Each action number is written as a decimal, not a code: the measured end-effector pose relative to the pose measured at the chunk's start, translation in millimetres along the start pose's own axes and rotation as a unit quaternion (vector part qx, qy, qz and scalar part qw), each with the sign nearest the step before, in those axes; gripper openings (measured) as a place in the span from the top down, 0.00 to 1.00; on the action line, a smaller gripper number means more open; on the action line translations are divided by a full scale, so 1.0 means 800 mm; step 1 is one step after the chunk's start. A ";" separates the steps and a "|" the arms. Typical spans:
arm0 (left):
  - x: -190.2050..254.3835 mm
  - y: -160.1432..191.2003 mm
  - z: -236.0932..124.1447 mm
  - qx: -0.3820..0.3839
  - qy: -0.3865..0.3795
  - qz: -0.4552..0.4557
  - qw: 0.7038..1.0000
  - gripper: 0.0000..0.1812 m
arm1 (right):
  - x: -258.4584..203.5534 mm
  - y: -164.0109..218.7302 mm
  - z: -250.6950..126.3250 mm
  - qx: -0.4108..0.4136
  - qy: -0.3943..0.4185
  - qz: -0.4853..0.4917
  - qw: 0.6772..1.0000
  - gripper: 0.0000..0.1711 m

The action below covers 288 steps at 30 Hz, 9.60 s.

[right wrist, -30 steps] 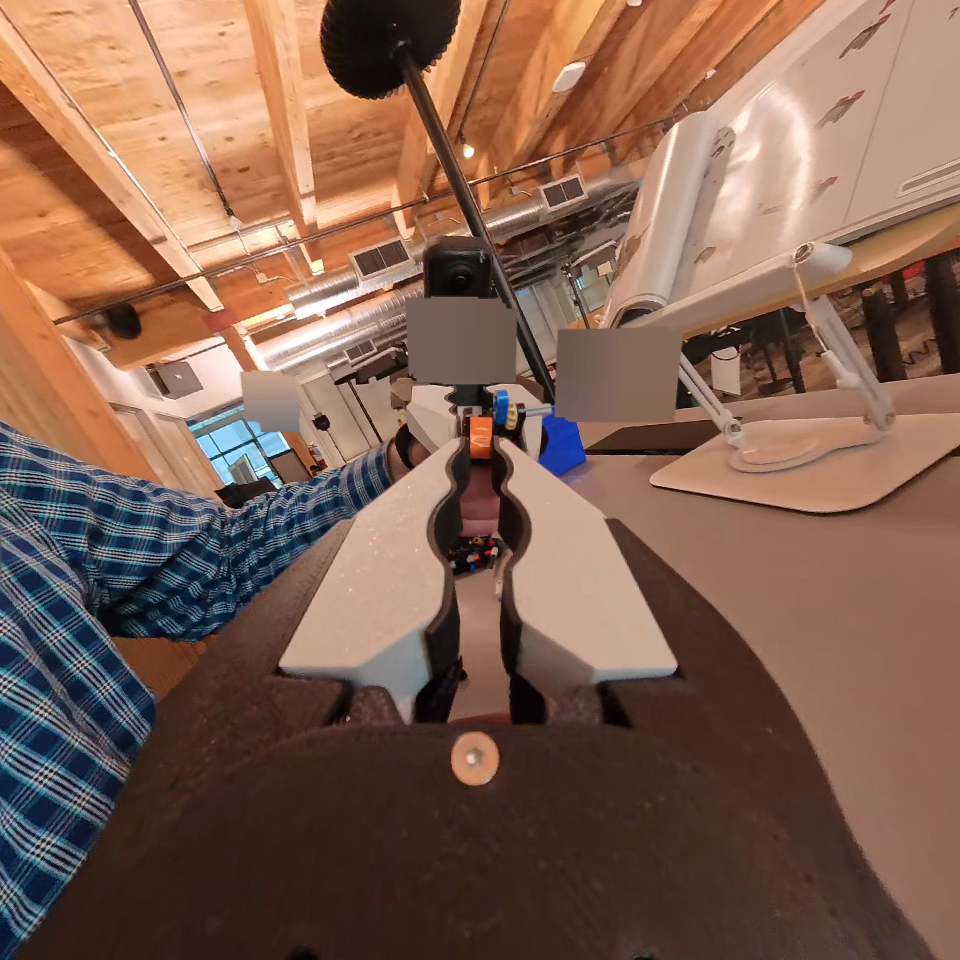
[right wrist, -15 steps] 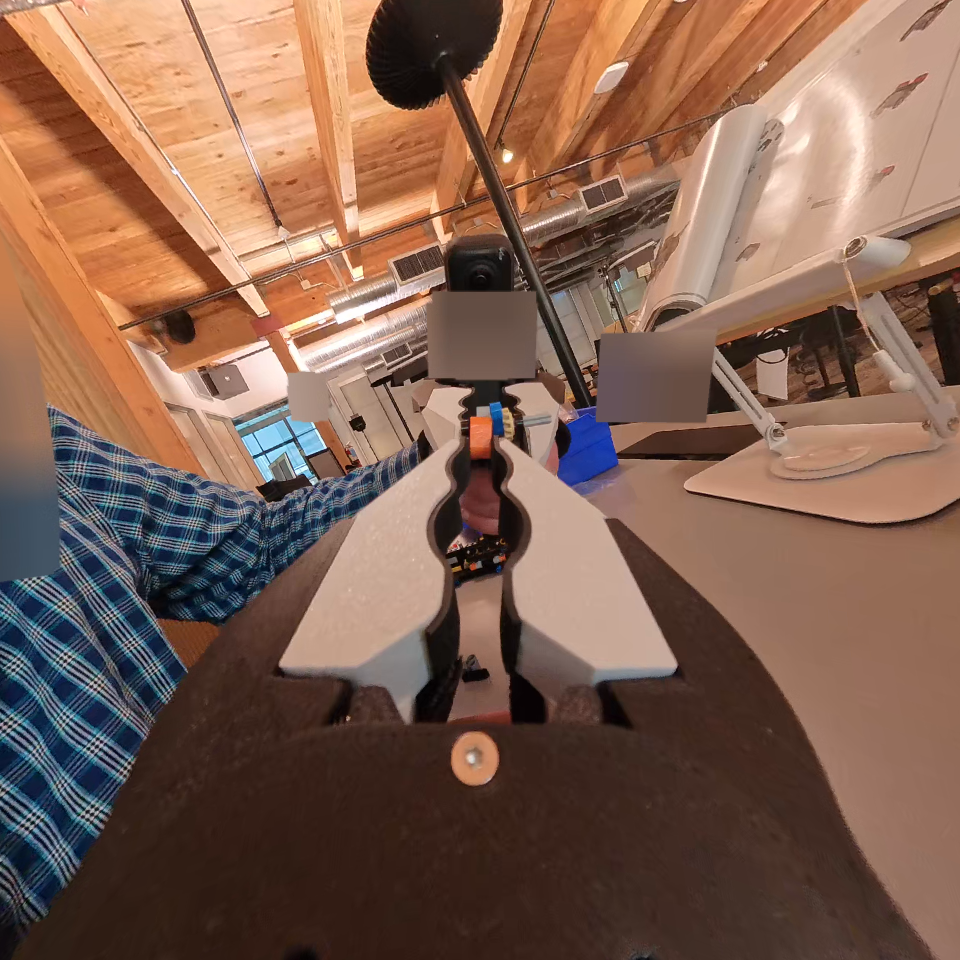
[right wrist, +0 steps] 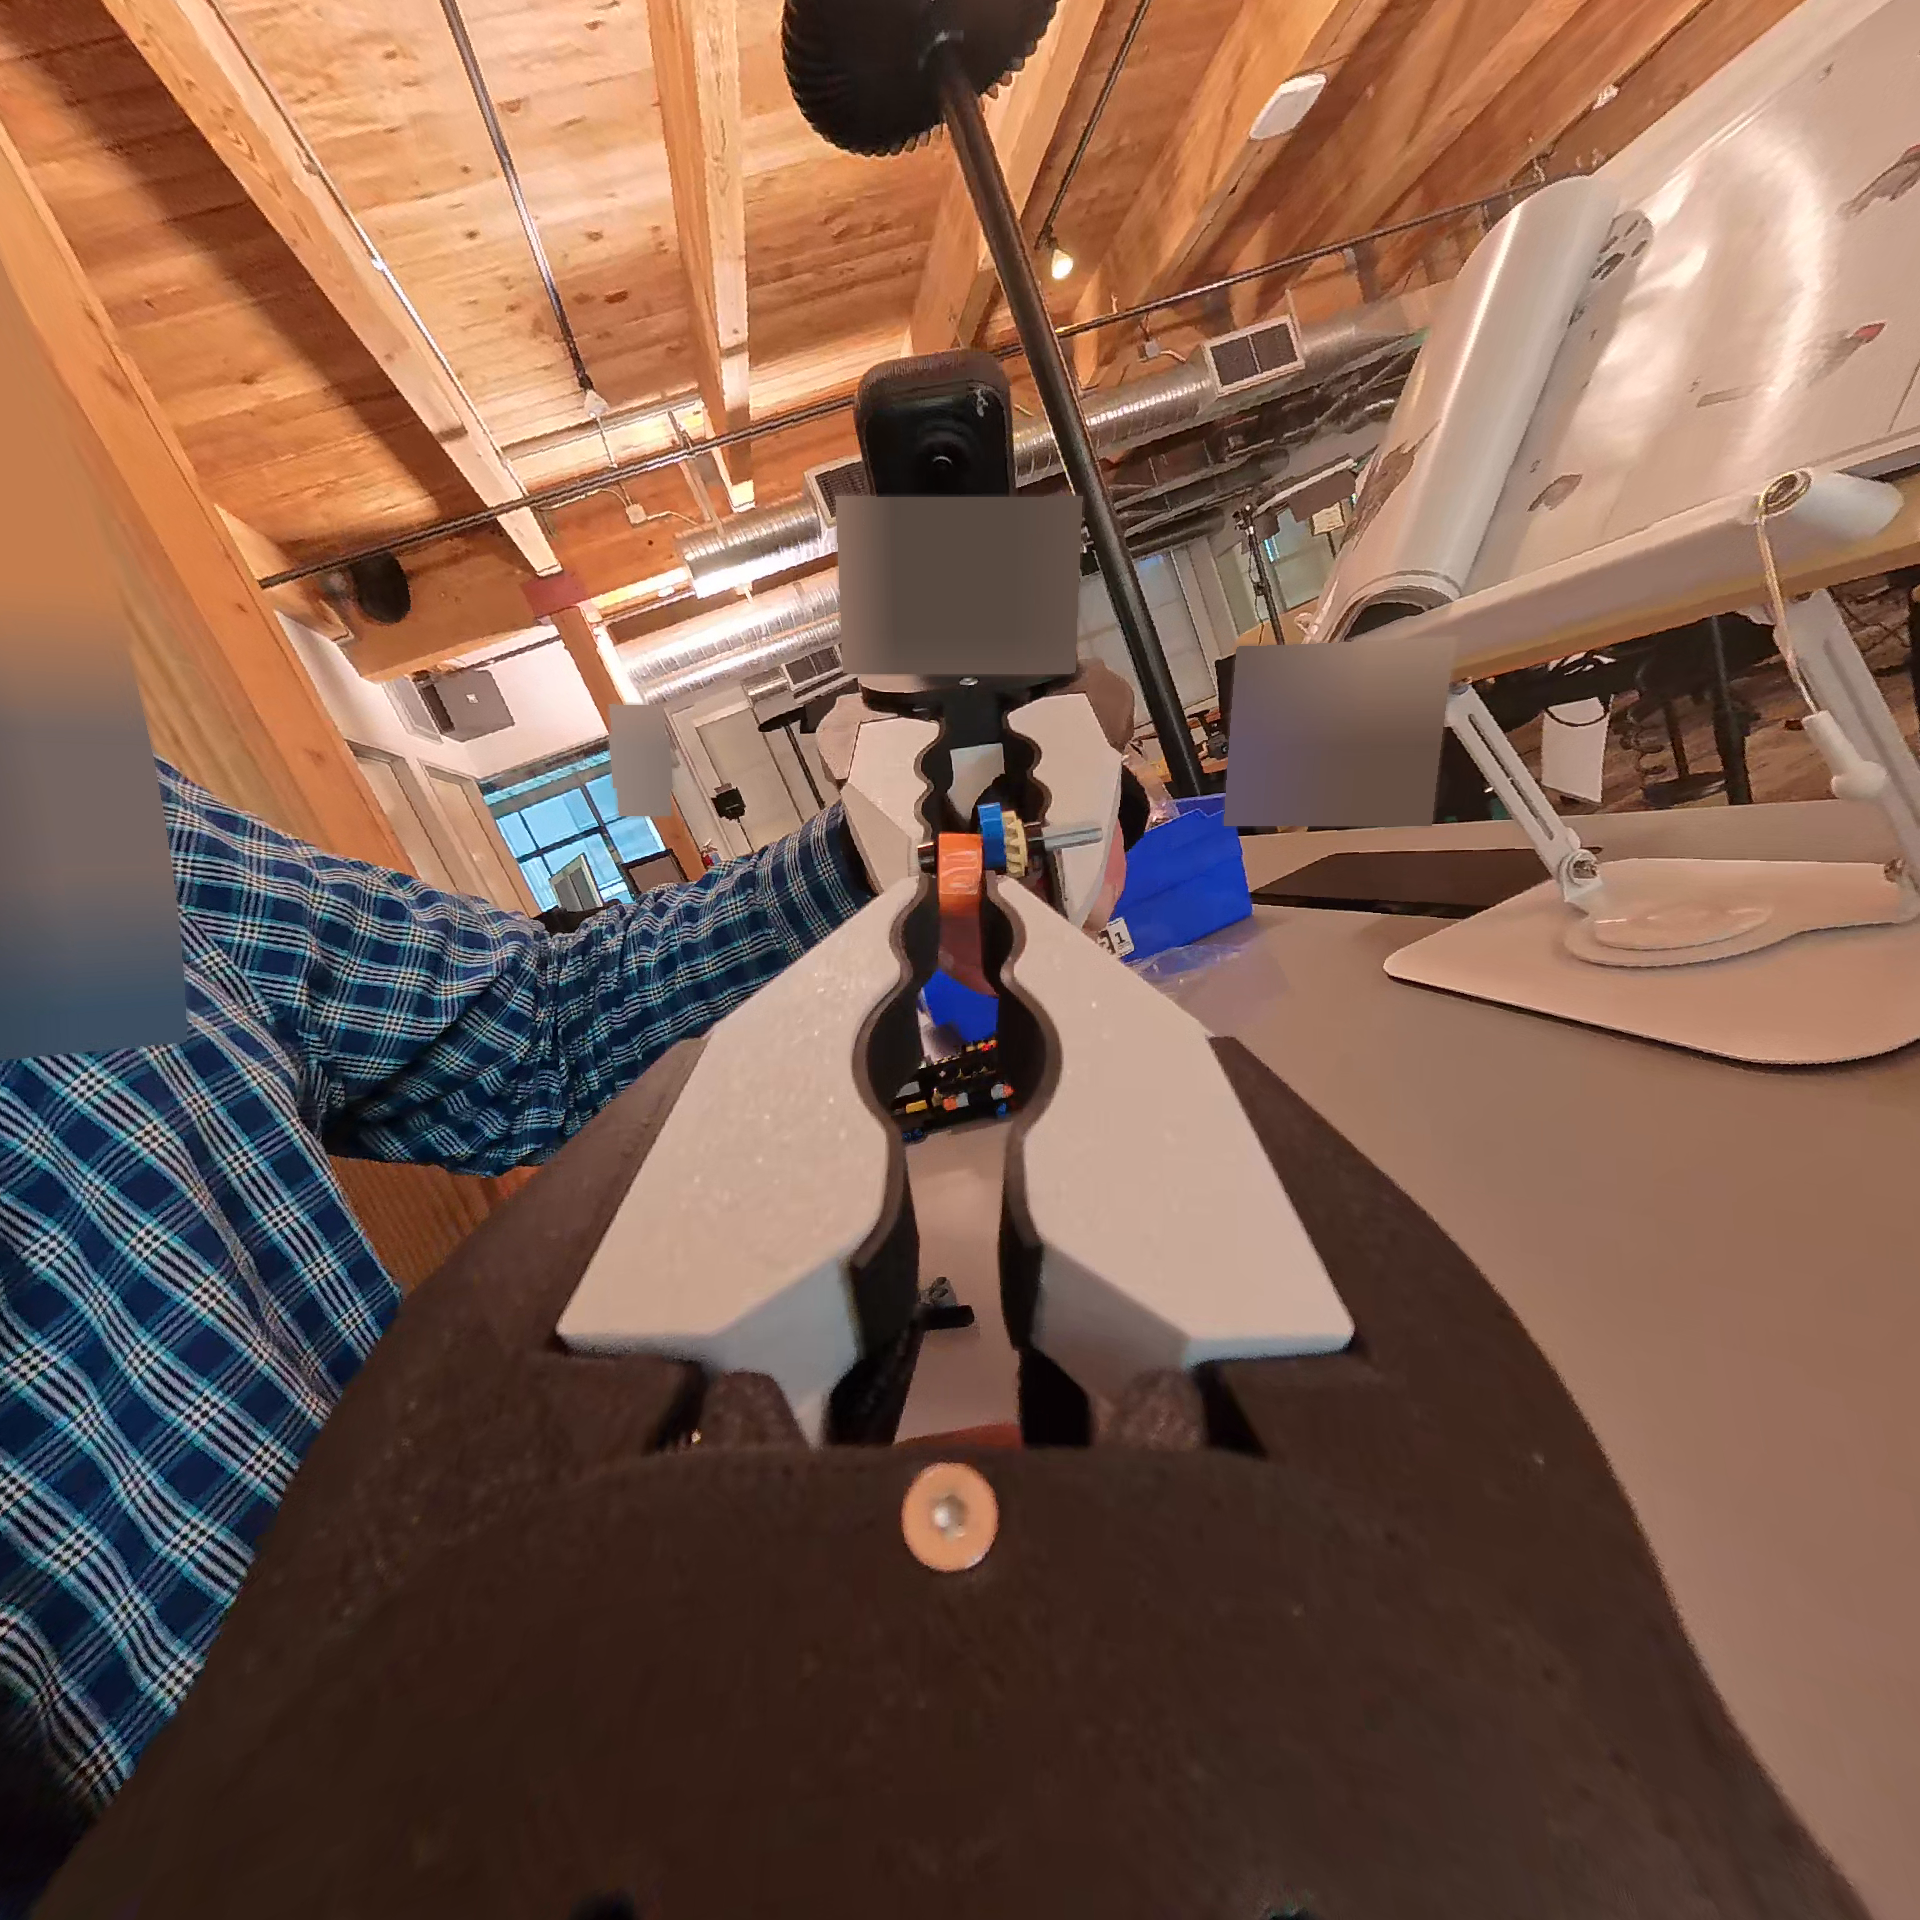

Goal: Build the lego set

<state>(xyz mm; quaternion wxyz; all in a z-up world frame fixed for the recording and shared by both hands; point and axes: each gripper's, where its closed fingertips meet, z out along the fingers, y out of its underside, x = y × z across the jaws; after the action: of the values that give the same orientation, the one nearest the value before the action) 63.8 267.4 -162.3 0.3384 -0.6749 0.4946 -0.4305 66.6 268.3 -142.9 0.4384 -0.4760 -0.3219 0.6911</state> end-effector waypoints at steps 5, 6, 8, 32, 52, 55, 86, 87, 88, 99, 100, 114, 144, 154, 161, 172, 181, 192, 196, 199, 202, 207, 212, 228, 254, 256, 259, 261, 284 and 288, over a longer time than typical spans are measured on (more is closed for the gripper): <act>0.002 0.006 0.000 -0.024 -0.002 0.014 1.000 0.86 | -0.002 0.005 0.000 -0.012 -0.006 -0.004 1.000 0.98; 0.002 0.006 -0.001 -0.029 -0.003 0.017 0.999 0.86 | -0.002 0.006 0.000 -0.015 -0.006 -0.006 1.000 0.98; 0.002 0.007 -0.002 -0.045 -0.004 0.024 0.999 0.86 | -0.002 0.008 0.000 -0.020 -0.007 -0.009 1.000 0.97; 0.044 0.046 0.007 -0.112 -0.007 0.115 0.987 0.86 | -0.042 0.055 -0.010 -0.164 -0.027 -0.159 0.973 0.97; 0.078 0.105 0.037 -0.083 -0.017 0.131 0.988 0.86 | -0.067 0.122 -0.033 -0.248 0.022 -0.202 0.947 0.97; 0.075 0.107 0.037 -0.080 -0.036 0.152 0.985 0.86 | -0.065 0.123 -0.032 -0.246 0.027 -0.198 0.948 0.97; 0.069 0.178 0.075 -0.176 -0.094 0.187 0.962 0.86 | -0.059 0.180 -0.057 -0.373 0.043 -0.191 0.907 0.97; 0.068 0.182 0.075 -0.186 -0.096 0.190 0.959 0.86 | -0.058 0.182 -0.058 -0.379 0.044 -0.190 0.905 0.97; 0.067 0.185 0.076 -0.196 -0.101 0.197 0.955 0.86 | -0.057 0.185 -0.059 -0.385 0.047 -0.192 0.901 0.97; 0.062 0.200 0.081 -0.225 -0.119 0.206 0.945 0.84 | -0.047 0.201 -0.069 -0.423 0.061 -0.188 0.885 0.97; 0.062 0.200 0.081 -0.225 -0.120 0.206 0.945 0.84 | -0.047 0.202 -0.070 -0.426 0.061 -0.188 0.883 0.97; 0.058 0.198 0.084 -0.261 -0.126 0.179 0.940 0.79 | -0.042 0.209 -0.087 -0.454 0.078 -0.173 0.870 0.97; 0.075 0.115 0.058 0.002 -0.196 0.105 0.975 0.87 | -0.060 0.146 -0.060 -0.363 0.068 -0.151 0.917 0.97; 0.094 0.108 0.032 0.061 -0.187 0.100 0.975 0.87 | -0.077 0.144 -0.032 -0.374 0.061 -0.179 0.908 0.97; 0.101 0.114 0.021 0.079 -0.188 0.095 0.974 0.87 | -0.084 0.150 -0.016 -0.405 0.058 -0.206 0.889 0.97; 0.108 0.092 -0.014 0.174 -0.207 0.069 0.960 0.87 | -0.093 0.131 0.020 -0.425 0.053 -0.203 0.880 0.97; 0.106 0.076 -0.042 0.250 -0.205 0.040 0.945 0.87 | -0.091 0.111 0.047 -0.399 0.097 -0.215 0.886 0.96; 0.106 0.068 -0.056 0.275 -0.196 0.042 0.940 0.87 | -0.083 0.097 0.059 -0.362 0.131 -0.213 0.898 0.86; 0.109 0.069 -0.056 0.260 -0.193 0.062 0.944 0.87 | -0.081 0.096 0.059 -0.362 0.124 -0.215 0.898 0.81; 0.113 0.071 -0.054 0.248 -0.182 0.073 0.949 0.87 | -0.082 0.097 0.059 -0.367 0.104 -0.230 0.895 0.78; 0.116 0.073 -0.052 0.234 -0.174 0.085 0.953 0.87 | -0.087 0.102 0.059 -0.380 0.073 -0.240 0.890 0.79; 0.119 0.079 -0.049 0.213 -0.168 0.098 0.957 0.87 | -0.092 0.110 0.058 -0.407 0.035 -0.251 0.878 0.81; 0.120 0.082 -0.049 0.202 -0.159 0.100 0.961 0.87 | -0.094 0.115 0.058 -0.413 0.011 -0.248 0.876 0.83; 0.118 0.094 -0.040 0.148 -0.151 0.121 0.970 0.87 | -0.092 0.126 0.052 -0.423 -0.004 -0.250 0.871 0.84; 0.105 0.116 -0.025 0.062 -0.170 0.132 0.975 0.87 | -0.077 0.145 0.038 -0.449 0.024 -0.251 0.857 0.84; 0.106 0.117 -0.024 0.058 -0.171 0.137 0.974 0.87 | -0.078 0.146 0.036 -0.446 0.021 -0.242 0.861 0.83; 0.106 0.117 -0.023 0.059 -0.169 0.138 0.974 0.87 | -0.080 0.146 0.035 -0.441 0.014 -0.231 0.867 0.83; 0.106 0.117 -0.023 0.058 -0.170 0.141 0.974 0.87 | -0.081 0.146 0.035 -0.439 0.010 -0.228 0.869 0.82; 0.103 0.124 -0.012 0.023 -0.182 0.158 0.970 0.87 | -0.078 0.153 0.029 -0.449 0.027 -0.238 0.861 0.82; 0.101 0.124 -0.012 0.017 -0.186 0.161 0.969 0.87 | -0.076 0.154 0.028 -0.452 0.030 -0.245 0.857 0.82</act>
<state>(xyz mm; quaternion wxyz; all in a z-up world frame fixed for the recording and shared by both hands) 28.8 161.6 -226.5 0.5005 -0.6493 0.5174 -0.2452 18.5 161.7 -218.2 0.3397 -0.5481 -0.6918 0.3250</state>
